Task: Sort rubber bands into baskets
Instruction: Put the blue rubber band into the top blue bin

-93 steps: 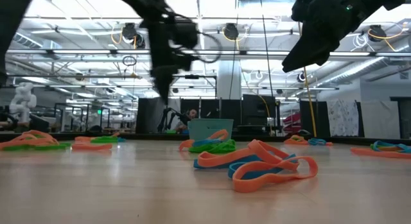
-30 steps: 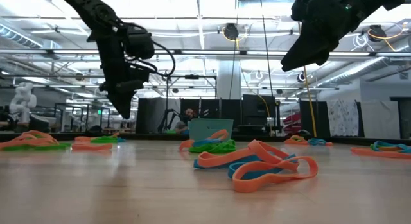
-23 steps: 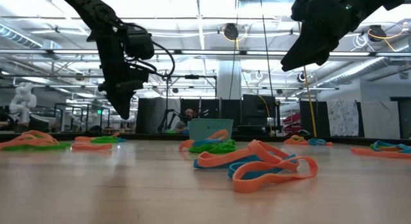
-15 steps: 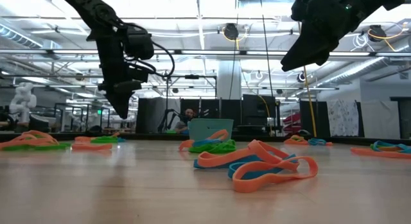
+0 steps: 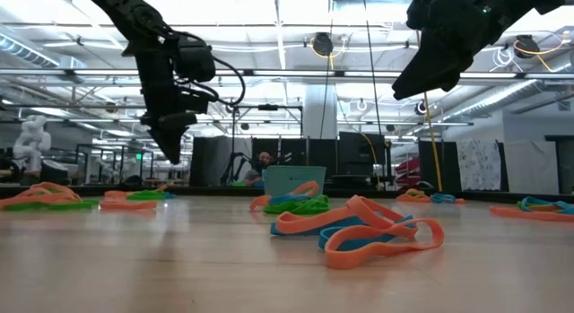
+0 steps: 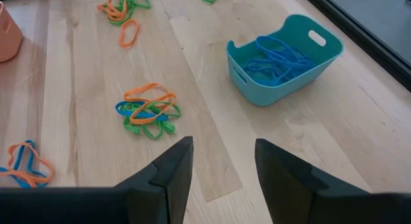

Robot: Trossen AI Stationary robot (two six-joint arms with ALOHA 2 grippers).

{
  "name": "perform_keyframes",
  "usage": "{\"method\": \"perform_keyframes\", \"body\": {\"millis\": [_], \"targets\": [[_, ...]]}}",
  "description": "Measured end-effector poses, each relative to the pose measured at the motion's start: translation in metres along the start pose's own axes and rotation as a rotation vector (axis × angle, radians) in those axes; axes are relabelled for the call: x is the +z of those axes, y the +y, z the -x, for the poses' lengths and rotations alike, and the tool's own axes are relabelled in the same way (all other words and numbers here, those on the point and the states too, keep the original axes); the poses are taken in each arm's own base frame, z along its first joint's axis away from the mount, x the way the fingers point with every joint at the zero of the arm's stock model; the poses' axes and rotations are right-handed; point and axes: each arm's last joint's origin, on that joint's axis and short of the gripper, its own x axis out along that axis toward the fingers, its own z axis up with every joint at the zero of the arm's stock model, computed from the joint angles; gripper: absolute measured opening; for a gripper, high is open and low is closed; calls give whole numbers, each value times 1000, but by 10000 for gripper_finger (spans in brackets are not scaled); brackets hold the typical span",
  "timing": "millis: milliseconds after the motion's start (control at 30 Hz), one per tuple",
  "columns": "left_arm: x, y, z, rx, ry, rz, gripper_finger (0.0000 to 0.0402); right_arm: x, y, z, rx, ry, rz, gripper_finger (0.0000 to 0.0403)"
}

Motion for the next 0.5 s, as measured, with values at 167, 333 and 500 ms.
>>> {"method": "perform_keyframes", "body": {"millis": [167, 333, 500], "targets": [[0, 0, 0, 0, -2, -2, 81, 0, 0, 0, 0, 0, 0, 160], [-1, 0, -2, 4, 13, -9, 81, 0, 0, 0, 0, 0, 0, 160], [-3, 0, -11, -39, 77, -31, 81, 1, 0, 0, 2, -7, -3, 160]]}}
